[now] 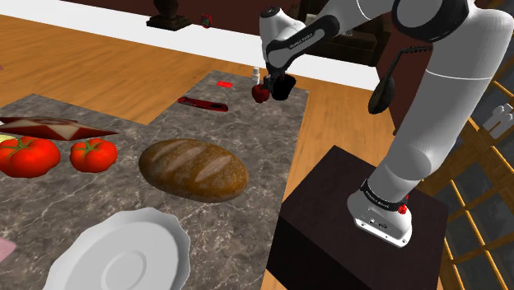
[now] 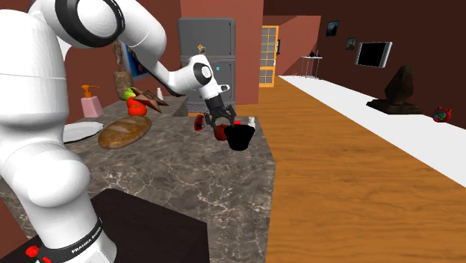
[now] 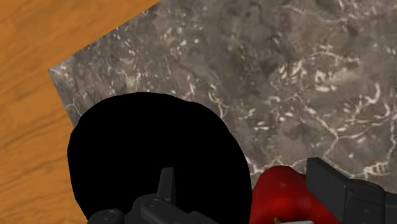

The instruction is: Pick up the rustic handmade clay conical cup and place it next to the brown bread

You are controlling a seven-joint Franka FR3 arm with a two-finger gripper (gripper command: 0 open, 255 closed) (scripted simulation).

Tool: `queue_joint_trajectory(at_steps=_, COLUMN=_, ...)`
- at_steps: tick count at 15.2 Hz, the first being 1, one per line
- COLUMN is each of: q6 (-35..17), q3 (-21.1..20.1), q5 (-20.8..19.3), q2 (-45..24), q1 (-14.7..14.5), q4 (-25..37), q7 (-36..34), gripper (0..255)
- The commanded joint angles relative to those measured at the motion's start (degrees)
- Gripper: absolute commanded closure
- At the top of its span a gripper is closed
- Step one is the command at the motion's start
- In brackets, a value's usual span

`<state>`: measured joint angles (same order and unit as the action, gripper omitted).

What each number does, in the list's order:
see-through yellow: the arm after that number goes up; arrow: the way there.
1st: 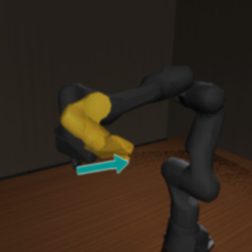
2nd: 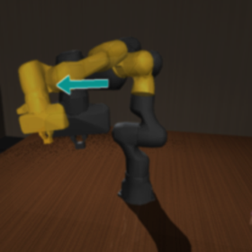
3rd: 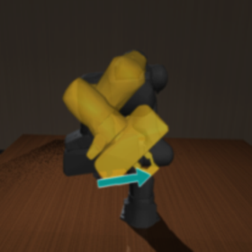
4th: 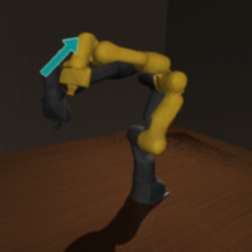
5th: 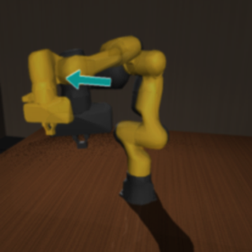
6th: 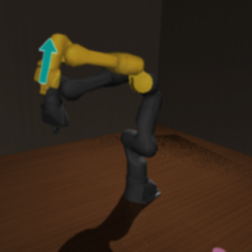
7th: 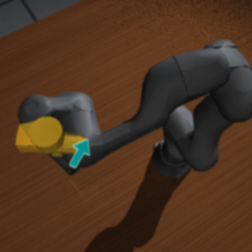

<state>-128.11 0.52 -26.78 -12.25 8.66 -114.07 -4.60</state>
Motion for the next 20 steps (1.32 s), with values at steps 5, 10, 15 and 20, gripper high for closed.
queue_joint_trajectory(at_steps=5, q6=-3.5, q3=0.7, q5=-1.1, q2=-2.6, q1=0.7, q4=-0.7, q7=-0.6, gripper=0)
queue_joint_trajectory(at_steps=10, q6=-3.5, q3=0.7, q5=-1.1, q2=-2.6, q1=0.7, q4=-0.7, q7=-0.6, gripper=0)
queue_joint_trajectory(at_steps=15, q6=-3.5, q3=0.7, q5=-1.1, q2=-2.6, q1=0.7, q4=-0.7, q7=-0.6, gripper=255)
queue_joint_trajectory(at_steps=20, q6=-3.5, q3=0.7, q5=-1.1, q2=-2.6, q1=0.7, q4=-0.7, q7=-0.6, gripper=255)
